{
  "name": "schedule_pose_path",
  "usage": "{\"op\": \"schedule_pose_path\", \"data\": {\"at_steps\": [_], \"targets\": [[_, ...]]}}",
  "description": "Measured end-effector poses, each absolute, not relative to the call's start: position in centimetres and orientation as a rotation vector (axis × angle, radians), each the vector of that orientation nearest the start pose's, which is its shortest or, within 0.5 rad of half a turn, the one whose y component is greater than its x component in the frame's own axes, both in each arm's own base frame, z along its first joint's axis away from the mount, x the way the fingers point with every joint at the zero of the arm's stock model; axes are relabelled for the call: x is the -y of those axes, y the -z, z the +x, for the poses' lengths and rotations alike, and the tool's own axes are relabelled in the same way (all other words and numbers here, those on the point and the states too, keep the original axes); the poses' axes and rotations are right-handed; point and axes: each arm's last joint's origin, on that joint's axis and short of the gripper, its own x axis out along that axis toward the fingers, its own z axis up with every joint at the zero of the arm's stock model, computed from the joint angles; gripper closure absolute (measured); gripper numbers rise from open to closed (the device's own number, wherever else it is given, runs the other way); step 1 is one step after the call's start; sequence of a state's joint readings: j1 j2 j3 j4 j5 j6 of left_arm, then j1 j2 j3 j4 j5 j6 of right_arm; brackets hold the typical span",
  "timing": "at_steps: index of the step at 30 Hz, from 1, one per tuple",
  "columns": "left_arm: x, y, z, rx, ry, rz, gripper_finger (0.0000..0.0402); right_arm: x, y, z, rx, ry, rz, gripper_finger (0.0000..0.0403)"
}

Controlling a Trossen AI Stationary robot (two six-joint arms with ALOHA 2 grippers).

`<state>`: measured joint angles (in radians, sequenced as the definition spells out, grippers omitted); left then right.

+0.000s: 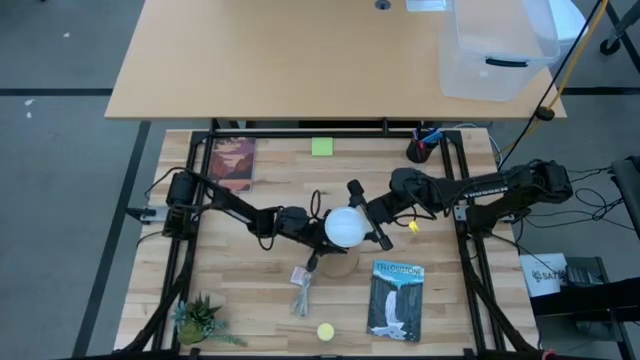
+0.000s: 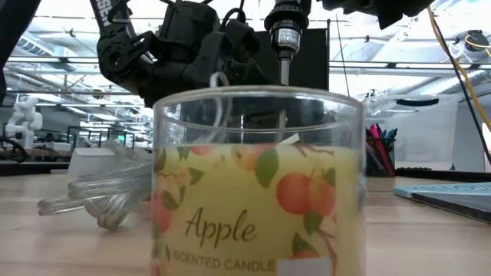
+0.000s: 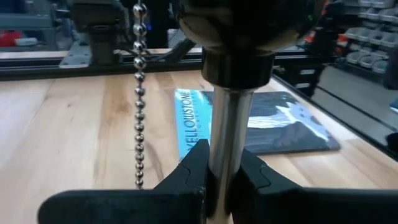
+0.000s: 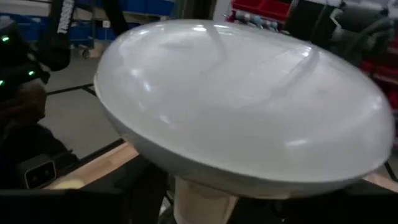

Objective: Screw lightbulb
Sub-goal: Remove the white lightbulb from the brown lamp

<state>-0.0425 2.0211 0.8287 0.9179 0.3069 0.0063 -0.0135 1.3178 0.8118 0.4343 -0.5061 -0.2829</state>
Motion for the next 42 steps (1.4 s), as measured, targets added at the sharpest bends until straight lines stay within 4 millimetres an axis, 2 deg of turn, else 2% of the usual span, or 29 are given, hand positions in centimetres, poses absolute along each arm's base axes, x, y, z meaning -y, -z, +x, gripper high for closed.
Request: {"op": "schedule_pose_path", "data": {"at_steps": [8, 17, 21, 29, 34, 42], "targets": [[2.0, -11.0, 37.4, -0.271, 0.157, -0.024, 0.0371, -1.7, -28.2, 29.1, -0.064, -0.423, -0.215, 0.0100], [1.2, -11.1, 37.4, -0.257, -0.094, -0.037, 0.0371, -1.2, -28.0, 29.3, -0.116, -0.136, -0.211, 0.0097], [1.1, -11.1, 37.4, -0.255, -0.125, -0.042, 0.0371, -1.1, -28.3, 29.3, -0.097, -0.015, -0.214, 0.0097], [1.1, -11.0, 37.4, -0.262, -0.133, -0.050, 0.0371, -1.7, -28.7, 29.4, -0.052, 0.078, -0.225, 0.0098], [1.1, -11.0, 37.4, -0.267, -0.113, -0.046, 0.0371, -2.0, -28.8, 29.3, -0.048, 0.090, -0.252, 0.0120], [1.4, -11.0, 37.4, -0.271, 0.004, -0.022, 0.0371, -2.2, -28.6, 29.4, -0.051, 0.025, -0.244, 0.0191]]}}
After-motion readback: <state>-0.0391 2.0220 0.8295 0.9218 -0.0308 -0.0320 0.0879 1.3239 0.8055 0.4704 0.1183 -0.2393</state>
